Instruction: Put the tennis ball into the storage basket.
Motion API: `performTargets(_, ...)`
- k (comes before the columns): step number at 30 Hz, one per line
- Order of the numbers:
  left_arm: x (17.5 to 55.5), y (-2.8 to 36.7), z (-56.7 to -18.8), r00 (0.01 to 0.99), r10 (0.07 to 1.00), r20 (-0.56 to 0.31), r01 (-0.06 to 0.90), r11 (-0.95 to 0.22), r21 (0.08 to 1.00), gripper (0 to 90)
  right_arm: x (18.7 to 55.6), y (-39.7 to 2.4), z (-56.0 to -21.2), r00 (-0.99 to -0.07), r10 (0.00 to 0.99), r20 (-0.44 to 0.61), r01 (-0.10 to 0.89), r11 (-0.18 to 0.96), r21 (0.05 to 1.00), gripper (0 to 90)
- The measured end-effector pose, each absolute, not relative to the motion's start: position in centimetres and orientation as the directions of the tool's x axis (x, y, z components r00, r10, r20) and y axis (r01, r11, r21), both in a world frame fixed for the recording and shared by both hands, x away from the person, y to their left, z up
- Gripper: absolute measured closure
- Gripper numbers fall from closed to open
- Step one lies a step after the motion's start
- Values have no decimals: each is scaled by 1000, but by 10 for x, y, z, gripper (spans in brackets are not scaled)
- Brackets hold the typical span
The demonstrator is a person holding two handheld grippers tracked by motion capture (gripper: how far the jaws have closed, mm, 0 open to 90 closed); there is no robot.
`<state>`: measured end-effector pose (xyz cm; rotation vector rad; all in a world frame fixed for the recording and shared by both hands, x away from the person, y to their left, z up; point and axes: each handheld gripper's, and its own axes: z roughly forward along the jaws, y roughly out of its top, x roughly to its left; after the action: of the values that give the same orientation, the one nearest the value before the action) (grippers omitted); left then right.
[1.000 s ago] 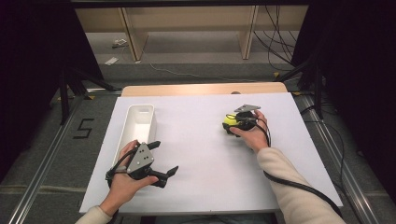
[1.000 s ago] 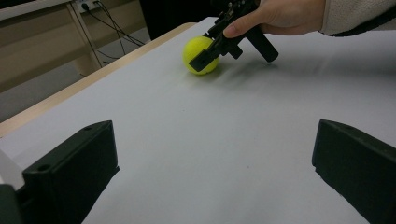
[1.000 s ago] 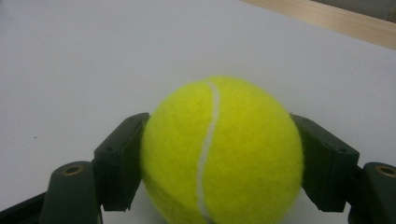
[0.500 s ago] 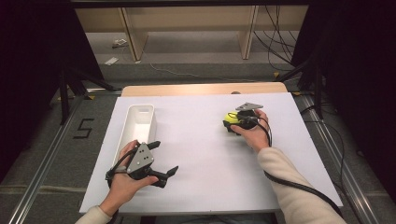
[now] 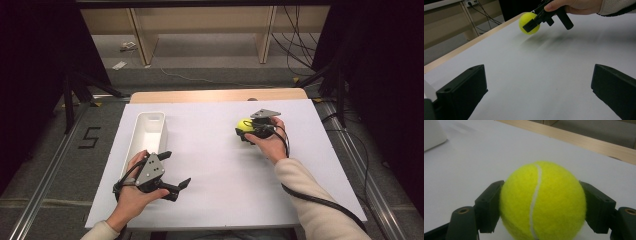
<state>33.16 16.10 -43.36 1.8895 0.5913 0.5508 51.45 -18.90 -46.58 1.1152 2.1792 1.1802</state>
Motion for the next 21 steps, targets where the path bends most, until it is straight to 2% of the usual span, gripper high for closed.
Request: performTargets(21, 332, 161, -433, 772, 626, 115, 145, -349, 926, 0, 505, -181, -449, -617, 786, 34, 414, 288, 863, 267)
